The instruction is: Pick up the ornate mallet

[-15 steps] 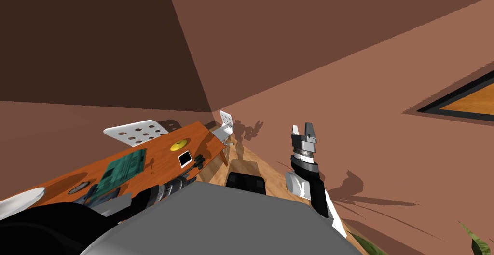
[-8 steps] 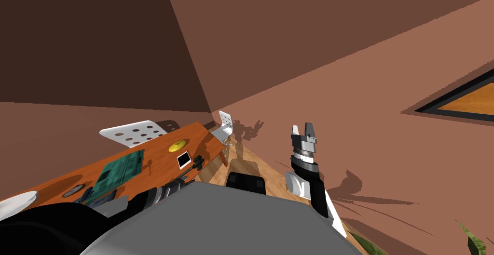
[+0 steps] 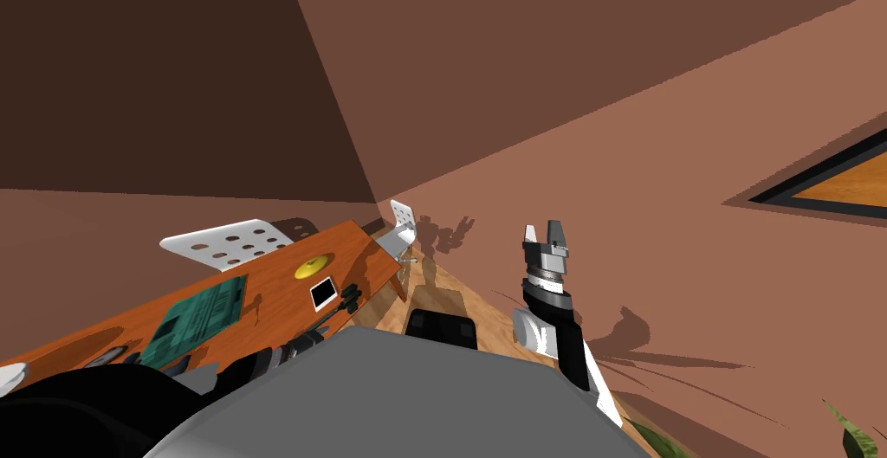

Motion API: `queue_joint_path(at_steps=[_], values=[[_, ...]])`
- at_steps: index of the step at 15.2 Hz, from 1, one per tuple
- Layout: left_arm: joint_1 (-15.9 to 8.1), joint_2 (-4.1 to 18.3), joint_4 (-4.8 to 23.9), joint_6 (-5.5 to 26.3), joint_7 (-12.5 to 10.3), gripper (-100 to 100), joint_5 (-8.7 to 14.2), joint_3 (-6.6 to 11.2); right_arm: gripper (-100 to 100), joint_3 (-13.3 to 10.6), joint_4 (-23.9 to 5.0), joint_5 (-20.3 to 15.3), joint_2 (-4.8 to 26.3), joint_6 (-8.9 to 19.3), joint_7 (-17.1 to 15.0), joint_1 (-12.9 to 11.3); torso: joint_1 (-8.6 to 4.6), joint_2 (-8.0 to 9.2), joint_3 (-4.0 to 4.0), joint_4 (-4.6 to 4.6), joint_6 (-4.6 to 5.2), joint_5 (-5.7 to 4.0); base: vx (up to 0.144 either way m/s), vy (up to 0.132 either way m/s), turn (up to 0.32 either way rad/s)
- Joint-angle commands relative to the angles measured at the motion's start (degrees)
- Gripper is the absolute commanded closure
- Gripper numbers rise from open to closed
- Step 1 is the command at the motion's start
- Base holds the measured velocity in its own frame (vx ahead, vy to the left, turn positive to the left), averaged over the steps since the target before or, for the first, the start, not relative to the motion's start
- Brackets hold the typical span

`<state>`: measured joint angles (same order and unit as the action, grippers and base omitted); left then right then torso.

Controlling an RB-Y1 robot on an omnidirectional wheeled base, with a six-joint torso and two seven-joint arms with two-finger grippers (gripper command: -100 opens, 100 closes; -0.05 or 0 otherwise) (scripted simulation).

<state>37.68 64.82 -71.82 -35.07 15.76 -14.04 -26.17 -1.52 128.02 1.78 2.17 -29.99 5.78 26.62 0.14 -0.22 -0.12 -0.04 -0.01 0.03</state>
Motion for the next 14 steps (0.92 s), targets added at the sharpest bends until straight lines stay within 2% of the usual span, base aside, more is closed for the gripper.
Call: queue_joint_path(at_steps=[1, 13, 14], values=[[0.0, 0.0, 0.0, 0.0, 0.0, -100, 0.0, -0.04, 0, 0.0, 0.0, 0.0, 0.0, 0.0, 0.0, 0.0, 0.0, 0.0, 0.0, 0.0, 0.0, 0.0, 0.0, 0.0, 0.0], [0.2, 0.2, 0.4, 0.3, 0.4, -100, -0.3, -0.46, 0, 0.0, 0.0, 0.0, 0.0, 0.0, 0.0, 0.0, 0.02, 0.02, 0.01, 0.01, -0.01, 0.01, 0.004, 0.0, -0.001], [0.8, 0.7, 1.9, 1.1, 1.8, -100, -1.3, -1.82, 0, 0.0, 0.0, 0.0, 0.0, 0.0, 0.0, 0.0, 0.01, 0.01, 0.01, 0.01, 0.0, 0.0, 0.068, -0.02, -0.077]])
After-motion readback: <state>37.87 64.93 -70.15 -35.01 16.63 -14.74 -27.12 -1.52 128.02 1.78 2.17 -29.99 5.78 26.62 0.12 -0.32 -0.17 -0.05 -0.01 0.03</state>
